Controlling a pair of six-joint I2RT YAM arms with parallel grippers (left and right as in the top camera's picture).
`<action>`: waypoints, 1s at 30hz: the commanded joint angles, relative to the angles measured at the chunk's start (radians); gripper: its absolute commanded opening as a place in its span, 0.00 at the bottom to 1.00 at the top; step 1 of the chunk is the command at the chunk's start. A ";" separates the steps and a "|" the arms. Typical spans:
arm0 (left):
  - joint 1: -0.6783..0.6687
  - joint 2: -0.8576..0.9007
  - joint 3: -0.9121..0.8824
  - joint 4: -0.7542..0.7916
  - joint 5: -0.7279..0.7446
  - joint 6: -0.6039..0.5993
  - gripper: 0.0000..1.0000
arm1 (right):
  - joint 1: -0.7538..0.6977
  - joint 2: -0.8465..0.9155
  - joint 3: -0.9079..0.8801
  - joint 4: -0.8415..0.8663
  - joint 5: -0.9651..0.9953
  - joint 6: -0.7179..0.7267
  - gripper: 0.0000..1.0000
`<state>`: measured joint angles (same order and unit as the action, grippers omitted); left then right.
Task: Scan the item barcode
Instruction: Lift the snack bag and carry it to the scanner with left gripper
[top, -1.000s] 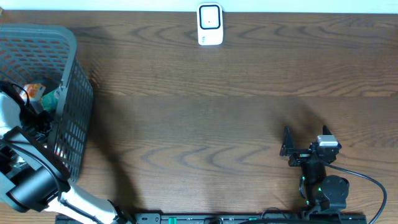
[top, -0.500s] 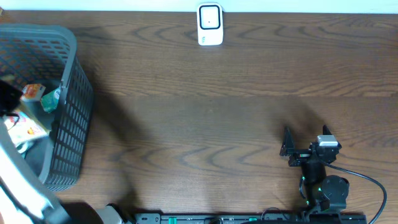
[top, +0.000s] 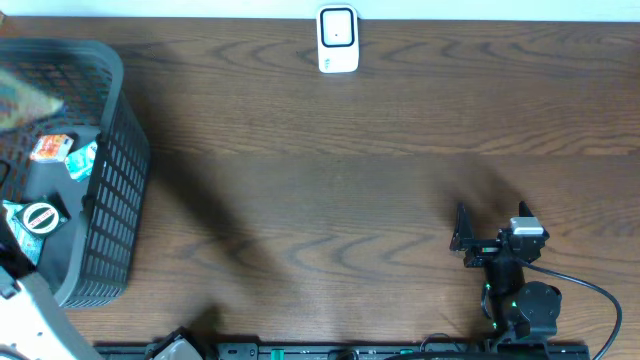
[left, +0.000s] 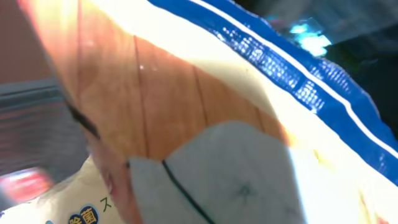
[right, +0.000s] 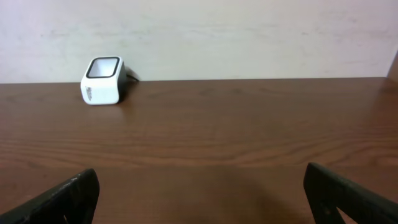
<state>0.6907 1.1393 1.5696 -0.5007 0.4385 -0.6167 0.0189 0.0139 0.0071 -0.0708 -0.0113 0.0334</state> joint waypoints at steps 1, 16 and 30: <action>-0.064 -0.038 0.017 0.082 0.201 -0.171 0.07 | -0.004 -0.003 -0.002 -0.004 0.002 0.006 0.99; -0.643 0.078 0.016 -0.054 0.123 -0.147 0.07 | -0.004 -0.003 -0.002 -0.004 0.002 0.006 0.99; -1.102 0.502 0.016 -0.124 -0.275 -0.203 0.07 | -0.004 -0.003 -0.002 -0.004 0.002 0.006 0.99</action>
<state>-0.3592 1.5681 1.5696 -0.6548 0.2245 -0.7841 0.0189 0.0139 0.0071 -0.0708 -0.0113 0.0334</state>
